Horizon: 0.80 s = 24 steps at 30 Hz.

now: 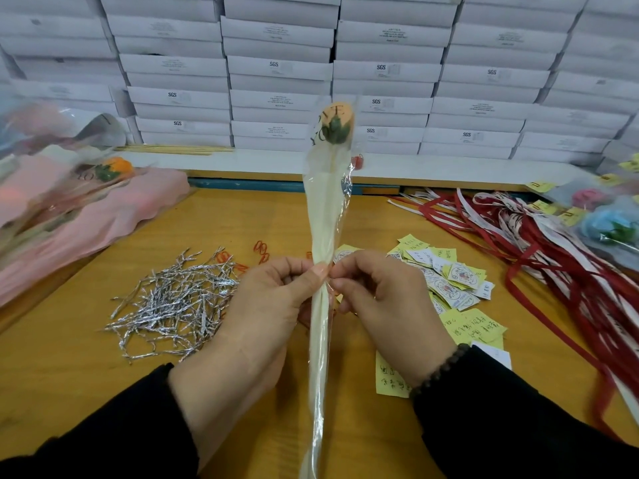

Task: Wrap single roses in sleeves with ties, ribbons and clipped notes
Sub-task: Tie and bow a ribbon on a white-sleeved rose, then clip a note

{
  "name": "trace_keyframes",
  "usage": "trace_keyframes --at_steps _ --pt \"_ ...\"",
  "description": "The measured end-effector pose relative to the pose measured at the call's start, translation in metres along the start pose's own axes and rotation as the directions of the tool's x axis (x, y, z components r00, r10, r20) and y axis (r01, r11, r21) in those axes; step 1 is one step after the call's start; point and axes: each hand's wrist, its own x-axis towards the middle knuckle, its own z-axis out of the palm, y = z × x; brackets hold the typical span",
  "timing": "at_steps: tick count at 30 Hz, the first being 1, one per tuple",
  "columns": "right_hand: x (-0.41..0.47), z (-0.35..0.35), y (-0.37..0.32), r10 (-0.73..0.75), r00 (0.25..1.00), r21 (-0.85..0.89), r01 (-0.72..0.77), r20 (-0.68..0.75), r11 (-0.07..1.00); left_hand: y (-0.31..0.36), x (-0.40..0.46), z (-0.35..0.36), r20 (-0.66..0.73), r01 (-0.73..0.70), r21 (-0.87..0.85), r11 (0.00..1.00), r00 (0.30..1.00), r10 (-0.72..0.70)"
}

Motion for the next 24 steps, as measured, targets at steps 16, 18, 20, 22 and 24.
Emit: trace_keyframes --at_steps 16,18,20,22,24 --pt "0.0002 -0.0005 -0.002 0.393 0.852 0.561 -0.524 0.347 0.641 -0.0037 -0.001 -0.0011 0.018 -0.003 -0.001 1.0 1.0 0.003" --pt "0.0007 -0.0007 -0.0004 0.407 0.85 0.531 -0.527 0.334 0.664 -0.0044 -0.0016 0.0 0.022 0.016 -0.019 1.0 1.0 -0.016" --pt "0.0005 0.0002 0.0002 0.41 0.857 0.454 -0.513 0.312 0.728 -0.0047 -0.0012 0.0006 0.004 0.029 -0.018 0.999 1.0 -0.029" --pt "-0.0002 0.0022 -0.0011 0.394 0.877 0.362 -0.475 0.275 0.802 -0.005 0.0003 0.0004 -0.026 0.036 -0.018 0.999 0.999 -0.036" --pt "-0.0006 0.0045 -0.003 0.36 0.913 0.293 -0.404 0.194 0.867 -0.0054 0.001 0.0007 -0.052 0.055 -0.024 0.998 0.997 -0.056"
